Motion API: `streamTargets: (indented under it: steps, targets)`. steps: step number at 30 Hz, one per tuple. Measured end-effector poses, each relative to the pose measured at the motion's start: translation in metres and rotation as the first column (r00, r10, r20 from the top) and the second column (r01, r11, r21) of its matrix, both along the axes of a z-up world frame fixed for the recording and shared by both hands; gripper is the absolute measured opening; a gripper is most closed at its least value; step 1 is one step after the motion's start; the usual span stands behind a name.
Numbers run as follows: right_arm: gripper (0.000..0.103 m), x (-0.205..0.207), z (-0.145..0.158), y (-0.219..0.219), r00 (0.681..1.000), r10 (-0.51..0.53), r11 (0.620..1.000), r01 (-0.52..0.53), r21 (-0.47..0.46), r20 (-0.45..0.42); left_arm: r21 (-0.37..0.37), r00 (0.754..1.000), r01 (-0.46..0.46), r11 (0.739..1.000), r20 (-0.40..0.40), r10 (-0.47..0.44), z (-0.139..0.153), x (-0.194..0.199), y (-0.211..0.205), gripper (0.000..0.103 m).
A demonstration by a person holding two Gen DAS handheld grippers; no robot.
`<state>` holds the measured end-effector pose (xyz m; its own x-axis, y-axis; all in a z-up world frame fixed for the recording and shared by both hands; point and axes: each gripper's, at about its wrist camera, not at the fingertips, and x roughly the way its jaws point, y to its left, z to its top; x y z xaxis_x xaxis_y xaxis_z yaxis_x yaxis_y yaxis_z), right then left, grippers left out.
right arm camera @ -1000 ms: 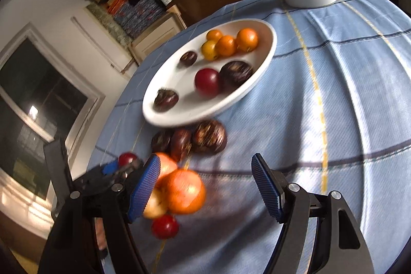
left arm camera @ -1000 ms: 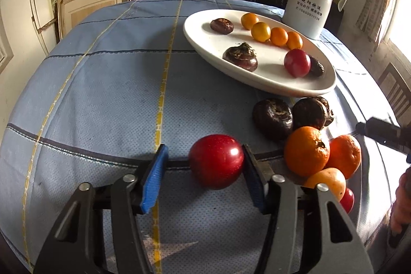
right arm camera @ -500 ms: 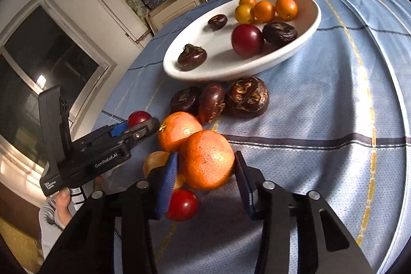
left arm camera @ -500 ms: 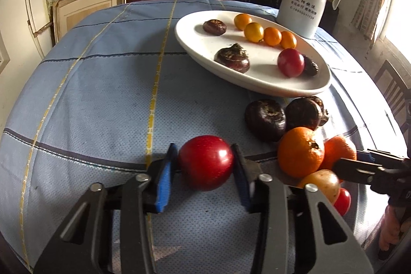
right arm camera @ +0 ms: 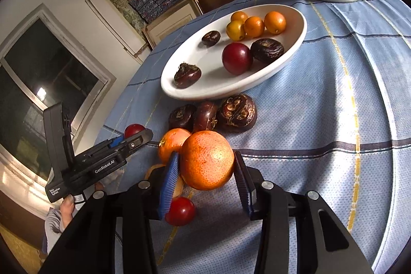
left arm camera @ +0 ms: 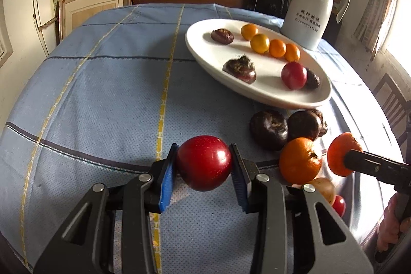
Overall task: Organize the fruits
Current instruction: 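Grasp a red plum with the left tool while the right tool grasps an orange, then carry the plum and orange over the plate and open both tools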
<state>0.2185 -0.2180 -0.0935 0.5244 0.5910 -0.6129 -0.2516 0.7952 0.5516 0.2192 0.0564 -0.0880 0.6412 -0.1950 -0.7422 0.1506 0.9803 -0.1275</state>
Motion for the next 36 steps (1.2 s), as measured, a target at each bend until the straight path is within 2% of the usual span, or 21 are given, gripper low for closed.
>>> streamTargets:
  steps: [5,12,15,19,20,22,25,28,30,33,36]
  targets:
    - [0.043,0.01,0.016,-0.02,0.998,-0.059,0.997,0.057,0.056,0.025,-0.046,1.0,0.005,0.999,0.021,-0.004,0.019,0.013,-0.006,0.038]
    - [0.043,0.074,0.049,-0.036,0.983,-0.171,0.985,0.169,0.031,0.063,-0.047,0.998,0.042,0.998,0.052,-0.039,0.049,0.068,-0.042,0.038]
    - [0.043,0.105,0.043,-0.037,0.976,-0.21,0.978,0.21,-0.002,0.057,-0.05,0.998,0.044,0.998,0.049,-0.042,0.051,0.094,-0.053,0.038]
    - [0.045,0.136,0.024,-0.038,0.977,-0.214,0.977,0.214,0.0,0.006,-0.03,0.999,0.036,0.999,0.022,-0.035,0.04,0.129,-0.065,0.039]
    - [0.046,0.139,0.02,-0.042,0.975,-0.223,0.975,0.223,0.022,0.004,-0.031,0.999,0.035,0.999,0.021,-0.034,0.037,0.133,-0.066,0.049]
    - [0.056,0.14,0.021,-0.046,0.973,-0.232,0.972,0.232,0.035,0.011,-0.02,0.999,0.021,1.0,0.029,-0.021,0.033,0.132,-0.064,0.067]
    - [0.057,0.132,0.027,-0.047,0.969,-0.243,0.969,0.241,0.049,0.042,-0.037,0.999,0.001,0.999,0.042,0.001,0.037,0.125,-0.051,0.071]
    - [0.058,0.118,0.031,-0.046,0.971,-0.231,0.973,0.229,0.039,0.064,-0.084,0.997,-0.044,0.995,0.053,0.048,0.041,0.11,-0.034,0.092]
    - [0.061,0.109,0.032,-0.046,0.97,-0.229,0.973,0.228,0.024,0.079,-0.084,0.995,-0.07,0.994,0.067,0.076,0.041,0.097,-0.025,0.093]
    - [0.064,0.088,0.029,-0.049,0.968,-0.235,0.972,0.234,0.017,0.085,-0.044,0.991,-0.112,0.993,0.064,0.115,0.033,0.075,-0.011,0.093]
    - [0.065,0.067,0.019,-0.054,0.97,-0.236,0.972,0.235,0.013,0.056,-0.019,0.981,-0.194,0.981,0.013,0.194,0.019,0.054,0.008,0.094]
